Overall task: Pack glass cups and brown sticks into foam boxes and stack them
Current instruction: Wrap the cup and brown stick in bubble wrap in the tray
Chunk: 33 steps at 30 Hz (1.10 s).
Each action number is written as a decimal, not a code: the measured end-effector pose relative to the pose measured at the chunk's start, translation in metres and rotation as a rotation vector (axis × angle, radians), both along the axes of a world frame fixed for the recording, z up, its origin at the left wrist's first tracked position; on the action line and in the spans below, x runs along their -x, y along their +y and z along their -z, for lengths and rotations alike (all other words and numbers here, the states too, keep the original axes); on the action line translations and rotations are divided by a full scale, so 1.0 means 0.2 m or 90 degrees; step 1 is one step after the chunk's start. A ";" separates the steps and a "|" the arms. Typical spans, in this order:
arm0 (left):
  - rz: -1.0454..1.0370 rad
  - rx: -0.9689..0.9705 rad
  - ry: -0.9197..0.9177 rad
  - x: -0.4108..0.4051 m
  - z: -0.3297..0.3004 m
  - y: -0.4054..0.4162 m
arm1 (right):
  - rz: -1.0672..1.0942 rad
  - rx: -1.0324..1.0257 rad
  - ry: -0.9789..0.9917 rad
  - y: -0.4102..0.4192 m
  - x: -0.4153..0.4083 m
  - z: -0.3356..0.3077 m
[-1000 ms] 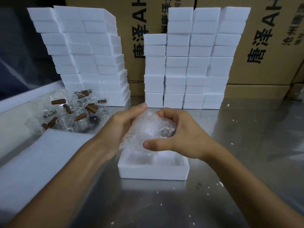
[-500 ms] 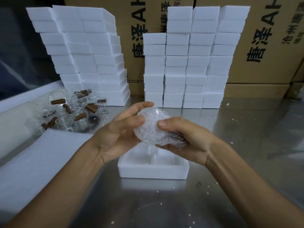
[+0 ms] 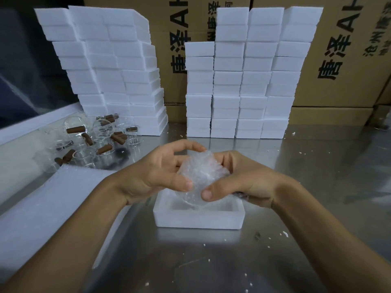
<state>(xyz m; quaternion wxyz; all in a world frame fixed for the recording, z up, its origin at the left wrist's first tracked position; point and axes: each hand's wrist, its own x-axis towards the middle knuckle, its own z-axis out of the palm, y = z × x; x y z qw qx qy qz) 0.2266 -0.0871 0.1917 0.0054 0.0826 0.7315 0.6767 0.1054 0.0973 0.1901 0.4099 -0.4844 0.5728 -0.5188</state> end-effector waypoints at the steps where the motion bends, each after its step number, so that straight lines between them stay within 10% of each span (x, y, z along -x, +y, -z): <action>1: -0.006 0.040 0.001 0.00 0.00 0.00 | 0.016 -0.010 0.068 0.00 0.00 -0.02; 9: -0.239 0.473 0.138 0.04 0.05 0.06 | 0.221 -0.073 0.542 -0.01 -0.05 -0.06; 18: -0.448 0.514 0.357 0.07 0.11 -0.01 | 0.412 0.002 0.075 0.05 0.01 -0.12; 33: -0.322 0.524 0.102 0.04 0.11 -0.12 | 0.443 0.006 0.206 -0.06 -0.02 0.02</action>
